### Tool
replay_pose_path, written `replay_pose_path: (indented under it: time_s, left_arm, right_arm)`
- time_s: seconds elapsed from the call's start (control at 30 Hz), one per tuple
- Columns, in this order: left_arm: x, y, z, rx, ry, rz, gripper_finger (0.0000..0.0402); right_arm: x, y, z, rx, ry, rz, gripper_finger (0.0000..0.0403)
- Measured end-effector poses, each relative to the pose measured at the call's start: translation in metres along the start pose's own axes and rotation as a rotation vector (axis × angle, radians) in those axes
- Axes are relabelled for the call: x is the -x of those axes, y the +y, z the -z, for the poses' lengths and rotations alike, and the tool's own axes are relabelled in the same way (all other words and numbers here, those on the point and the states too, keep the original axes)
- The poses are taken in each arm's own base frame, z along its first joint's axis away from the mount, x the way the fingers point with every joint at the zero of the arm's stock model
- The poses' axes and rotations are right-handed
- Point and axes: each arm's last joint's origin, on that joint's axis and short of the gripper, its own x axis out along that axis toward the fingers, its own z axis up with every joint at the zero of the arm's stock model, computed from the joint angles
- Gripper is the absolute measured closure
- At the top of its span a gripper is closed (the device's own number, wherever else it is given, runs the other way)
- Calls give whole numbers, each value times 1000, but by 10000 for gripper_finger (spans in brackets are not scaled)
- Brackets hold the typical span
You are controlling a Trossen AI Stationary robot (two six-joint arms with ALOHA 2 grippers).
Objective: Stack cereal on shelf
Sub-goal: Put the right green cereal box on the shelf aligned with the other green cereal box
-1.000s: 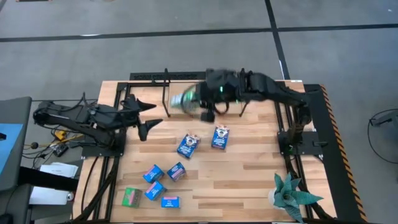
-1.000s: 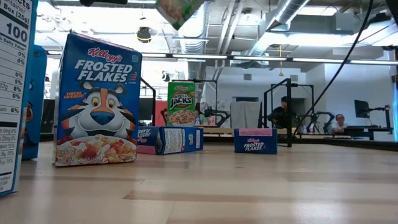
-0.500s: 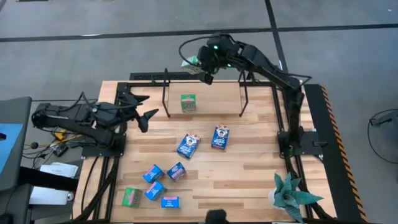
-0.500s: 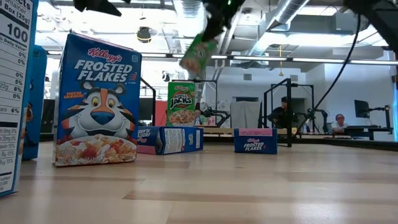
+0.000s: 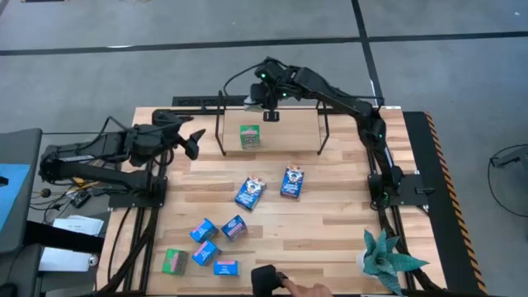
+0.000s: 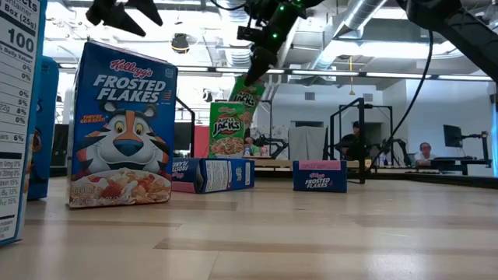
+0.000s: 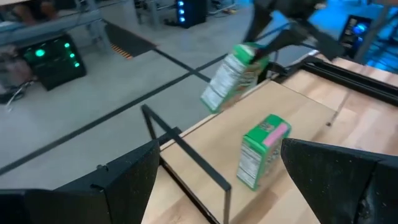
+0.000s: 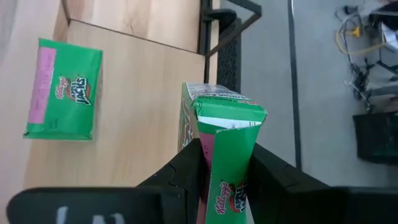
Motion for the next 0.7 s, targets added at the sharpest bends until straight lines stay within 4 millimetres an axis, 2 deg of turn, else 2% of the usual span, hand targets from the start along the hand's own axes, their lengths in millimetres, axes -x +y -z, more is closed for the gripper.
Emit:
replay_pose_path:
  time_s: [0.2,0.37,0.7]
  left_arm:
    - [-6,8,-1,54,9,-38,74]
    - [-10,13,-2,83,20,-40,74]
    - [-16,18,-3,98,30,-64,74]
  right_arm:
    - [-1,0,3,8,6,-35,279]
    - [-23,1,12,0,48,-85,279]
    - [-37,3,11,-2,35,-95,279]
